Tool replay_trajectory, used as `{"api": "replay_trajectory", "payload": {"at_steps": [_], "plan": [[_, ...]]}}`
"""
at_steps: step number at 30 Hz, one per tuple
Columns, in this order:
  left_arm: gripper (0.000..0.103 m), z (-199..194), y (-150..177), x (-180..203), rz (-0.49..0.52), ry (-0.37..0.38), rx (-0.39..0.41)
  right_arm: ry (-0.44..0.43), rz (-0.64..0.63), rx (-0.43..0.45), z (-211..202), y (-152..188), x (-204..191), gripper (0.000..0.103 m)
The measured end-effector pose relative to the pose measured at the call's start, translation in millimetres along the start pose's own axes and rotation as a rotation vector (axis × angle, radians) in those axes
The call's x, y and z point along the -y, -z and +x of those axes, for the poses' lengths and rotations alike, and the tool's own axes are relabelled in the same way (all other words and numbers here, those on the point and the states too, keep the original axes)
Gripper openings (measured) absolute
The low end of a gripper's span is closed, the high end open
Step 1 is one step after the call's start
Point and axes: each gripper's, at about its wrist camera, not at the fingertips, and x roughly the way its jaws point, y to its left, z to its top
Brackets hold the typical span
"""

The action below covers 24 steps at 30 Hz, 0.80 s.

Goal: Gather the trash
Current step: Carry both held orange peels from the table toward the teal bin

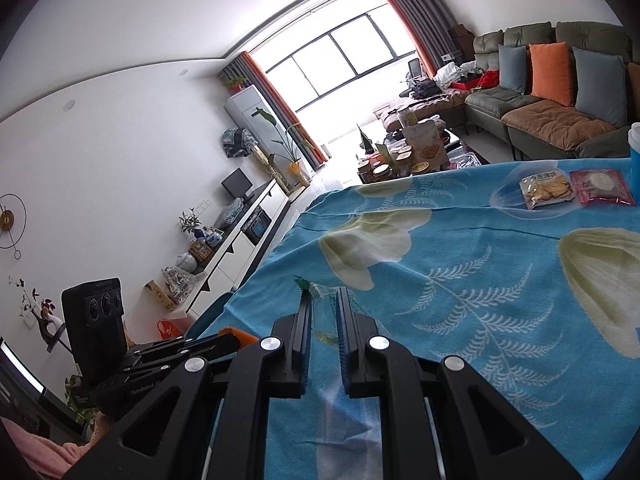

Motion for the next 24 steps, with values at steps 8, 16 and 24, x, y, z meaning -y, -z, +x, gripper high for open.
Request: {"api": "replay_trajectory", "payload": {"at_steps": [8, 16, 24], "plan": [[0.009, -20.8, 9.5, -21.1, -0.042, -0.025, 0.018, -0.029, -0.029, -0.035, 17.1, 5.4, -23.8, 0.011], [0.009, -39.6, 14.2, -36.9, -0.07, -0.064, 0.044, -0.062, -0.05, -0.064, 31.0, 8.7, -41.5, 0.011], [0.009, -52.6, 18.9, -50.3, -0.093, -0.099, 0.061, -0.094, -0.072, -0.093, 42.9, 13.4, -58.2, 0.011]]}}
